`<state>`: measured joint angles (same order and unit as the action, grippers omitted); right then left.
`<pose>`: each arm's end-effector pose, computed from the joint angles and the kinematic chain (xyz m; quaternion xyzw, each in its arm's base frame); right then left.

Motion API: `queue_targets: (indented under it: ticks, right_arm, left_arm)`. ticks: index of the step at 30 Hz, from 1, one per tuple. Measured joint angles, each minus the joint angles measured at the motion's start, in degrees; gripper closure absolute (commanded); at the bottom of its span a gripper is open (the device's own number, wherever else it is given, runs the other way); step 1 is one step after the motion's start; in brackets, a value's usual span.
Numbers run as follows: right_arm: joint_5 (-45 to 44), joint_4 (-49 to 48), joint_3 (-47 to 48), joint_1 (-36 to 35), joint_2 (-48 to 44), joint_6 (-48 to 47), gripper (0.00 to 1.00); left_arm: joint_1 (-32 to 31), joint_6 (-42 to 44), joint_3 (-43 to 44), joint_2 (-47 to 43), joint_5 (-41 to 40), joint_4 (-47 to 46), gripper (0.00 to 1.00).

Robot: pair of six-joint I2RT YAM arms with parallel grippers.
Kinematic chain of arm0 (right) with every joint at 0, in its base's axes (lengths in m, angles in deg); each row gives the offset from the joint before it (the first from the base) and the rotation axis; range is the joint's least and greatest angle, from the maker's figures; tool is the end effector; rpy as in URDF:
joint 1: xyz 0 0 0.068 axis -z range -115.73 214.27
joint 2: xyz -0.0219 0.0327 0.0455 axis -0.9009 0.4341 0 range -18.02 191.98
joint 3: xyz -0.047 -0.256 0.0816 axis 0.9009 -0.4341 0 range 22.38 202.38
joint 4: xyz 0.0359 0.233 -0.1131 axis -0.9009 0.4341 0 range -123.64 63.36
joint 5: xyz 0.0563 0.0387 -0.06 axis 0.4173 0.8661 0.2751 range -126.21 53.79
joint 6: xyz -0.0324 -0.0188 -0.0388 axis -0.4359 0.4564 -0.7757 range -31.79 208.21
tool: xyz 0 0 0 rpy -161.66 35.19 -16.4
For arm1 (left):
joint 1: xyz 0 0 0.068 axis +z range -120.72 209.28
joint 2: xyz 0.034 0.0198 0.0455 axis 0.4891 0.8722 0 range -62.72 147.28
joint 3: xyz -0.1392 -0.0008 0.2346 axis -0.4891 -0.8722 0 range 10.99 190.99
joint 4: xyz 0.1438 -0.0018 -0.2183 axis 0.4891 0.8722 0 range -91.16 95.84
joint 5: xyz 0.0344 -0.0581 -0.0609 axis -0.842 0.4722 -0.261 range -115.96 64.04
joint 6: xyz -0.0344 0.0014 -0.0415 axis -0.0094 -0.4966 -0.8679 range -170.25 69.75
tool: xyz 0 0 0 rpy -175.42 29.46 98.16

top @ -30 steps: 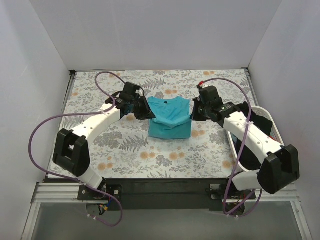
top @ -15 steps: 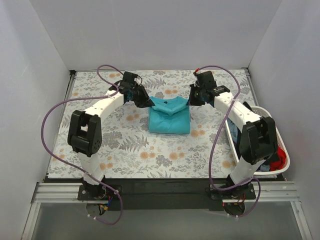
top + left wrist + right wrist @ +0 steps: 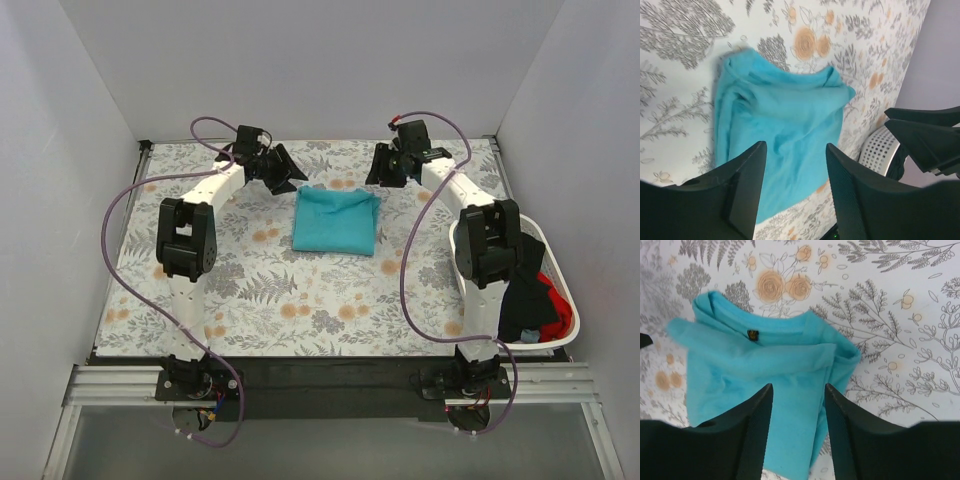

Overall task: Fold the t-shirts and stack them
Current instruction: Fold the tshirt

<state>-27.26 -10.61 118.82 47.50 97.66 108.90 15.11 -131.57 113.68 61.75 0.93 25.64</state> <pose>0.4448 0.1398 0.2539 -0.0004 0.9122 0.1972 0.3591 0.4703 -0.1354 0.2166 -0.4346 0.8035 -0.4009 0.0703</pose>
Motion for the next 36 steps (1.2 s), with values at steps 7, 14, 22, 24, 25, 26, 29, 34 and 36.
queue_targets:
  ticks: [7,14,22,24,25,26,29,34,36]
  right_arm:
    - [1.7,0.4,4.9,2.7,5.1,-0.6,0.39]
    - [1.8,-0.7,2.8,1.5,2.8,-1.3,0.49]
    - [2.9,-2.0,-0.7,-0.2,2.8,-1.2,0.63]
    - [3.2,-2.2,-0.9,-0.4,3.1,-1.2,0.63]
    - [3.4,-2.4,-0.9,-0.5,3.3,-1.2,0.64]
    - [3.7,-2.7,-0.9,-0.6,3.6,-1.2,0.64]
    - [4.2,-3.3,0.0,-0.7,5.6,-1.1,0.65]
    - [4.7,-4.1,2.5,-0.4,11.4,-1.0,0.66]
    - [4.9,-4.1,2.8,0.0,13.5,-0.7,0.67]
  left_arm:
    - [5.0,0.5,2.8,3.4,2.6,-3.2,0.48]
    - [6.0,1.2,2.5,3.1,2.8,-4.8,0.68]
    - [1.0,2.6,-0.8,3.1,4.4,-6.6,0.78]
    - [-0.2,2.5,-1.2,3.4,5.4,-7.0,0.79]
    - [-0.7,2.5,-1.2,3.7,5.9,-7.8,0.80]
    - [-0.9,2.4,-1.2,3.9,6.4,-8.4,0.80]
    - [-0.9,2.1,-1.1,5.2,7.4,-11.0,0.80]
    - [-0.1,1.0,1.7,10.3,6.8,-13.4,0.81]
    - [0.3,0.3,3.5,13.2,6.5,-13.9,0.82]
